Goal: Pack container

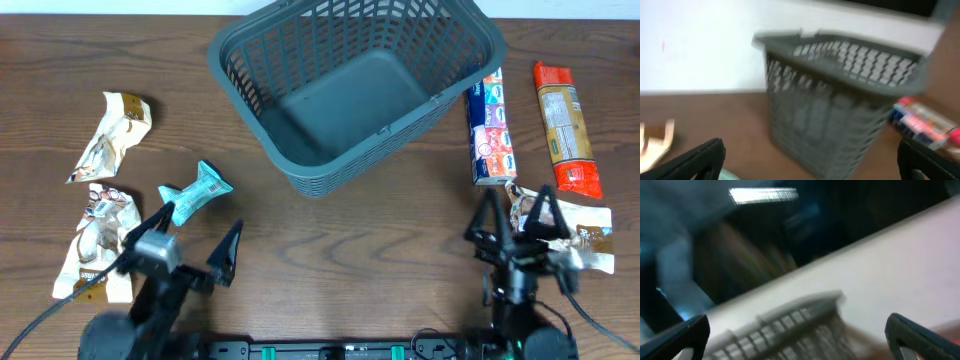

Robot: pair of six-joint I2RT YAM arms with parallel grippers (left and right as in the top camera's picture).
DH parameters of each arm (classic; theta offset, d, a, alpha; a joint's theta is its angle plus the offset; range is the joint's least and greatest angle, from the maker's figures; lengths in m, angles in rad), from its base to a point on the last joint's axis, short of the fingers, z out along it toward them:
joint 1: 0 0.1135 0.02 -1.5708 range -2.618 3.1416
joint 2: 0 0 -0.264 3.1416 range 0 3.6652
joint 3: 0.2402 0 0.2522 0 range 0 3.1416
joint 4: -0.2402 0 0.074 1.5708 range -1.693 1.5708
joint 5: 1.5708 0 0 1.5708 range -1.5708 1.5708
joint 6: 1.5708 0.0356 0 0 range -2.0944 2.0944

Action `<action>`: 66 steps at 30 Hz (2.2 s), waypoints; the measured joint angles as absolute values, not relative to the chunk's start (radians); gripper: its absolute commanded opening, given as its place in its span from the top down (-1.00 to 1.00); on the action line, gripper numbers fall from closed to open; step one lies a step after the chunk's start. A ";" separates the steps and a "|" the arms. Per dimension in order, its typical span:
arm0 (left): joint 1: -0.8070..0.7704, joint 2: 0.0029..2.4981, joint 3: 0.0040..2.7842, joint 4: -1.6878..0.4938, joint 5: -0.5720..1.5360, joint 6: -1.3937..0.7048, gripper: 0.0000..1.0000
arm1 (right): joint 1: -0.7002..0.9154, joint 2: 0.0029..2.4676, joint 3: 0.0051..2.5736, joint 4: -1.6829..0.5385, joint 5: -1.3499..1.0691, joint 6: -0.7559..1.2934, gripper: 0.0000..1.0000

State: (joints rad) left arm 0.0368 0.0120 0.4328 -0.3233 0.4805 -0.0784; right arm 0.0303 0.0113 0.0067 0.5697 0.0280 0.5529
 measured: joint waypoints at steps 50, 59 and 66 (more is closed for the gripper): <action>0.037 0.517 1.053 -1.264 0.633 0.000 -0.97 | 0.030 1.167 2.149 -1.676 -0.242 0.387 -0.98; 0.037 0.575 1.078 -1.228 0.656 -0.057 -0.97 | 0.030 1.154 2.165 -1.598 -0.301 0.319 -0.98; 0.005 0.844 1.245 -1.440 0.570 -0.085 -0.97 | 0.030 1.172 2.172 -1.696 -0.117 0.404 -0.99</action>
State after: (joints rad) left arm 0.0051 0.8444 1.2449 -1.4403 0.5705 -0.0849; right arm 0.0303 1.1717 2.1723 -1.6958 -0.1173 0.4038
